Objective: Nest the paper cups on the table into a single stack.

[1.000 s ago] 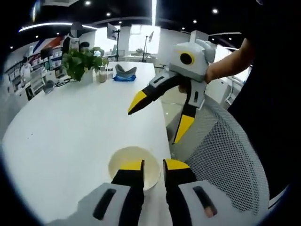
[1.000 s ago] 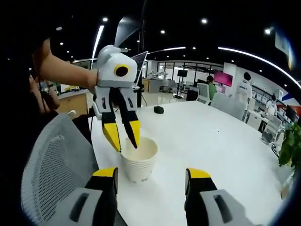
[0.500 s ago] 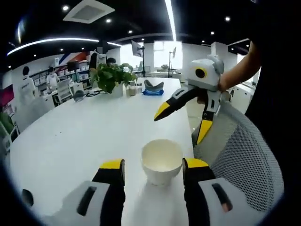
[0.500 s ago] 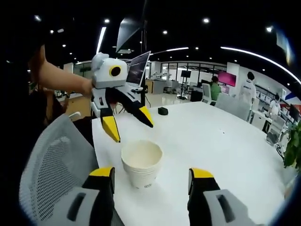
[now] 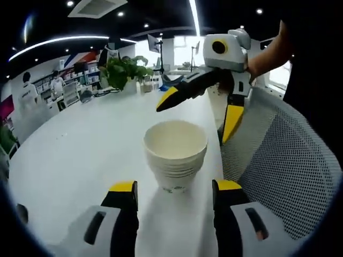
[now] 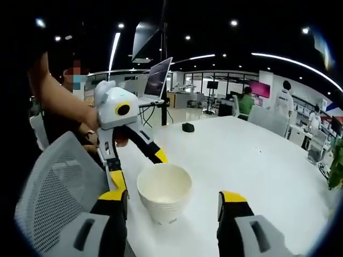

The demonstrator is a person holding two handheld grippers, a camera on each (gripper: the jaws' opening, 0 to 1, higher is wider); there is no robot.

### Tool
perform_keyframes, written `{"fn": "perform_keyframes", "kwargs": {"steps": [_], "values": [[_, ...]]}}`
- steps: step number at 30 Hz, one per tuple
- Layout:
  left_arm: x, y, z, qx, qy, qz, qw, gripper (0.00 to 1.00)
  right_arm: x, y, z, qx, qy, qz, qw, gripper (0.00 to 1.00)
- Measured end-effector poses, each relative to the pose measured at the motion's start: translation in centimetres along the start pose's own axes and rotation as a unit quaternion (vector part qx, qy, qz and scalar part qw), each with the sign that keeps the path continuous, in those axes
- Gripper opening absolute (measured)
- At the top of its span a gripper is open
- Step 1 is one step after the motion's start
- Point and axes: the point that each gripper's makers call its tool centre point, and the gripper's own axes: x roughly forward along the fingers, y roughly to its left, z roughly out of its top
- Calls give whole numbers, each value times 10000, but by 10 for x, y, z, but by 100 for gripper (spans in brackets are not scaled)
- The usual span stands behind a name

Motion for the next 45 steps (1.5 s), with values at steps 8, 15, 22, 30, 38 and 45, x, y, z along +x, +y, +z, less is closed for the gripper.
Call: {"fn": "perform_keyframes", "kwargs": {"steps": [8, 15, 22, 30, 38, 45], "values": [[10, 4, -3, -90, -110, 71, 9999, 54, 14, 1, -3, 23, 8, 37, 10000, 66], [23, 2, -4, -188, -204, 27, 9996, 54, 23, -1, -4, 66, 1, 70, 10000, 61], [35, 0, -1, -251, -288, -48, 9993, 52, 29, 3, -6, 120, 45, 140, 9998, 58], [39, 1, 0, -371, -387, 1, 9986, 45, 32, 7, -9, 154, 92, 182, 9997, 49], [35, 7, 2, -361, -411, 168, 9984, 40, 33, 6, -6, 258, 40, 204, 9994, 48], [32, 11, 7, -331, -434, 232, 9982, 40, 33, 3, 0, 218, -21, 215, 9995, 48]]}}
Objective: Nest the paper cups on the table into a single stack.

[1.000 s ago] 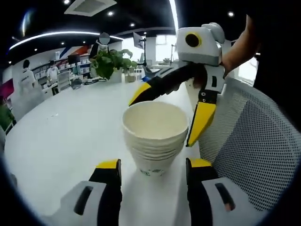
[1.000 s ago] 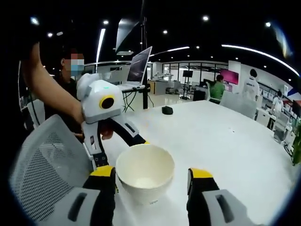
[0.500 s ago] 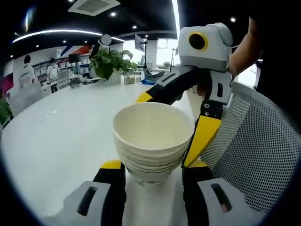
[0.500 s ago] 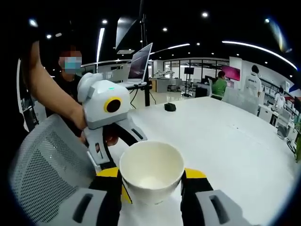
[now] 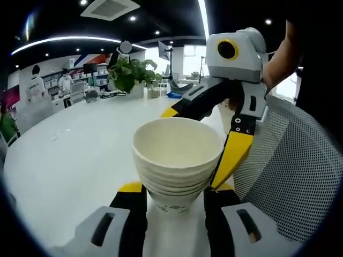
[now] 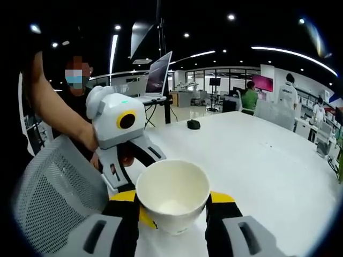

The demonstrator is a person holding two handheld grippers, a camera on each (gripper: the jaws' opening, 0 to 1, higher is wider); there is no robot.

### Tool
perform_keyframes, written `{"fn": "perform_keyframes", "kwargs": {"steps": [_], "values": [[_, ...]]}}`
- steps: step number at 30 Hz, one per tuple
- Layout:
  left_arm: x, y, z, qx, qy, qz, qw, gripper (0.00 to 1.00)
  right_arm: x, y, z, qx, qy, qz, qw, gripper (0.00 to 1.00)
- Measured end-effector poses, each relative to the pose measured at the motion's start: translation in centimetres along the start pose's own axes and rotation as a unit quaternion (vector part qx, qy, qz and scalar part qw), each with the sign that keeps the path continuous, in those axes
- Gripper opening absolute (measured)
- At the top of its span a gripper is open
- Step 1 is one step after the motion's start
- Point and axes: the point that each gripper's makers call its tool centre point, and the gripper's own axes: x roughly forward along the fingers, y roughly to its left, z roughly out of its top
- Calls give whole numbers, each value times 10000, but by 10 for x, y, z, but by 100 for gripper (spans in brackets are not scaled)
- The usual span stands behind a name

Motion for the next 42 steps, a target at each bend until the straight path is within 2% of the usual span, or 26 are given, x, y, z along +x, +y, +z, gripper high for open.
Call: {"fn": "perform_keyframes", "kwargs": {"steps": [12, 31, 42], "values": [[3, 14, 13, 55, -21, 109, 9999, 40, 1, -17, 13, -84, -79, -33, 9999, 48], [6, 63, 31, -72, -71, 517, 9986, 39, 25, -58, 35, -124, -187, 29, 9997, 48], [9, 92, 35, -212, -57, 764, 9968, 38, 41, -86, 43, 95, -275, 27, 9996, 48]]}}
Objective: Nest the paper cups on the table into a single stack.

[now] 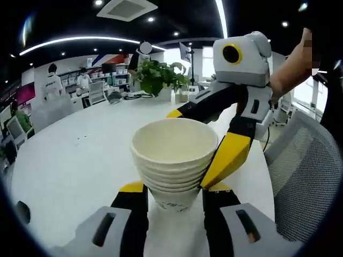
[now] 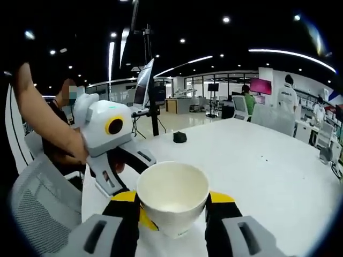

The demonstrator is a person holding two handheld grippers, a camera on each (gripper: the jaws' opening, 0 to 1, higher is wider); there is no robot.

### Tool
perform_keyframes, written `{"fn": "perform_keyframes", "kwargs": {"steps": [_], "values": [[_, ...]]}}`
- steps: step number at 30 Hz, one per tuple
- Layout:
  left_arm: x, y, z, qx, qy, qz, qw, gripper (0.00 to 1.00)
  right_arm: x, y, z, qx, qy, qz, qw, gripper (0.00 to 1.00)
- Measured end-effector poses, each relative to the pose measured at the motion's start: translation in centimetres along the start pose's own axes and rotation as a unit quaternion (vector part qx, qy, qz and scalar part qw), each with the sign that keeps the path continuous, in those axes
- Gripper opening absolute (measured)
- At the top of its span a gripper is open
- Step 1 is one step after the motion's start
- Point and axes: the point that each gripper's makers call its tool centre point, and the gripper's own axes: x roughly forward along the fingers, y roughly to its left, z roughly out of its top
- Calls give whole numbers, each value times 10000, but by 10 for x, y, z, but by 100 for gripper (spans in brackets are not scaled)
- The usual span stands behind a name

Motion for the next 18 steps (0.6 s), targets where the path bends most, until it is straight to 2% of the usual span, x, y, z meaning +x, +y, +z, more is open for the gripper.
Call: {"fn": "perform_keyframes", "kwargs": {"steps": [10, 18], "values": [[20, 34, -4, -14, 70, 160, 9998, 38, 11, -30, 0, 110, 57, -120, 9999, 48], [34, 42, -11, 22, 237, 173, 9996, 38, 17, -39, -8, 79, 228, -255, 9994, 48]]}}
